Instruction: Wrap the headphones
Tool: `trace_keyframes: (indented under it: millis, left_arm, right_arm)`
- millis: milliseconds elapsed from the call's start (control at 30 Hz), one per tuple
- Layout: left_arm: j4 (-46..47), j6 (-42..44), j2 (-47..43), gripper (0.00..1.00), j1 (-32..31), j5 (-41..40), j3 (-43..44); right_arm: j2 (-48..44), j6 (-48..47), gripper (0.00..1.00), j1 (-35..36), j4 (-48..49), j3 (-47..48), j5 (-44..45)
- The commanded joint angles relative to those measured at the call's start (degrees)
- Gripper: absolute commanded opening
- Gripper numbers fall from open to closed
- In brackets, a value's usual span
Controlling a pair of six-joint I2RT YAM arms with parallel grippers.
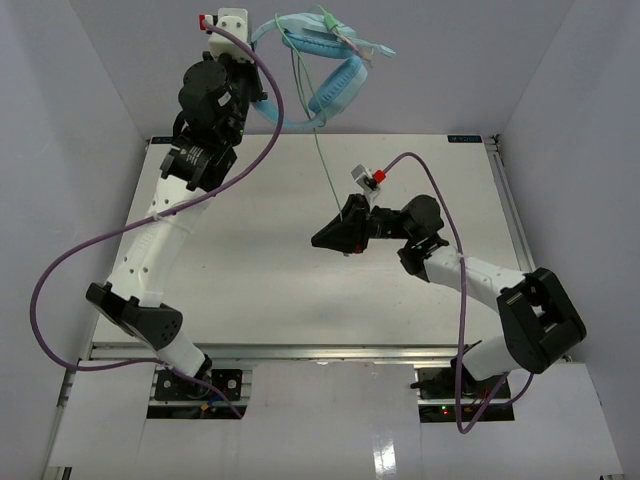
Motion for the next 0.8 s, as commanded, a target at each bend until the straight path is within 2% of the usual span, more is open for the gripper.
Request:
trace_keyframes:
  millis: [0, 100, 233, 300, 467, 567, 600, 667, 767]
  left_arm:
    - [5.77, 0.77, -0.83, 0.00, 0.08, -3.30, -0.34]
    - [5.80, 1.20, -0.38, 0.00, 0.68, -3.99, -2.98]
    - [4.58, 0.39, 0.38, 0.00, 2.28, -3.01, -5.43]
    - [2.98, -0.56, 1.19, 0.00, 3.20, -1.40, -7.46]
    - [2.03, -2.72, 2.77, 0.00, 4.79, 1.48, -12.85]
    - [1.05, -3.62, 4.25, 0.00, 5.17, 3.15, -13.91]
    - [0.46, -3.63, 5.54, 0.00, 5.25, 3.60, -14.02]
    - [-1.12, -3.26, 6.93, 0.00, 5.27, 6.05, -15.16]
    - [-1.47, -2.93, 6.60, 0.00, 5.27, 11.07, -19.14]
  right_arm:
    - [-2.32, -17.06, 0.08, 0.32, -20.89, 7.04, 4.23]
    - [-3.19, -29.10, 0.08, 1.03, -36.47, 12.22, 8.84]
    - [-4.23, -42.04, 0.08, 1.83, -51.00, 18.70, 15.75]
    - [-4.08, -49.01, 0.08, 2.39, -62.76, 24.61, 21.14]
    - [-2.14, -64.32, 0.08, 5.86, -81.84, 34.32, 32.12]
    - [-3.22, -72.47, 0.08, 10.70, -85.05, 34.90, 42.72]
    - [-3.87, -74.67, 0.08, 12.85, -85.64, 34.83, 49.50]
    - [-4.57, -80.88, 0.08, 15.11, -84.36, 34.07, 59.56]
    - [-5.81, -91.25, 0.08, 16.68, -80.42, 32.60, 69.60]
